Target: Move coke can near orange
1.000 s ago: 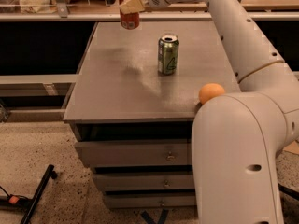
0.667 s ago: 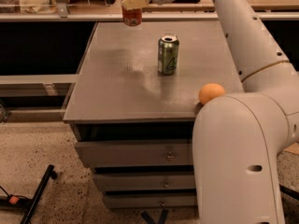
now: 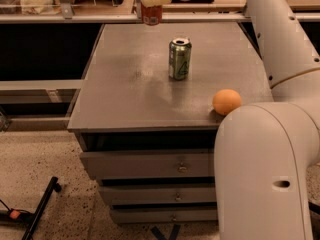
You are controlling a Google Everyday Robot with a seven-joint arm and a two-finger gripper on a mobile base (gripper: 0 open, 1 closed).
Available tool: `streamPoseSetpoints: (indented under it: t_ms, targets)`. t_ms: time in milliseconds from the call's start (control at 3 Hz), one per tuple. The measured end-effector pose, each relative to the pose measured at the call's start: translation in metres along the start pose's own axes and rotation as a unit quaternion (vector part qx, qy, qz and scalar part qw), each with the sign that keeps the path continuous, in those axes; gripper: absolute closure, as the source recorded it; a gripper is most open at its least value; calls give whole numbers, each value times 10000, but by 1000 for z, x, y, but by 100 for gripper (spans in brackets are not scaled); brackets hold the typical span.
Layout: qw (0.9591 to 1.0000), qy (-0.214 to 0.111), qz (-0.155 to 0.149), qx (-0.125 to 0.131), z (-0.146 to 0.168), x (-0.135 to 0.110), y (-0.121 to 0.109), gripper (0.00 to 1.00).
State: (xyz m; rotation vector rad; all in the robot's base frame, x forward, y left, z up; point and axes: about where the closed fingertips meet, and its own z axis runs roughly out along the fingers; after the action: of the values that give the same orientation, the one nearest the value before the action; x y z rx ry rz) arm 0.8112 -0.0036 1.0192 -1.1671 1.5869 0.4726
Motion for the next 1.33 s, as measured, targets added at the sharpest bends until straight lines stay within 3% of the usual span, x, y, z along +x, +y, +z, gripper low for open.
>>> streamPoseSetpoints:
  t_ms: [1333]
  targets:
    - [9998,178,62,94,-60,3,-8,100]
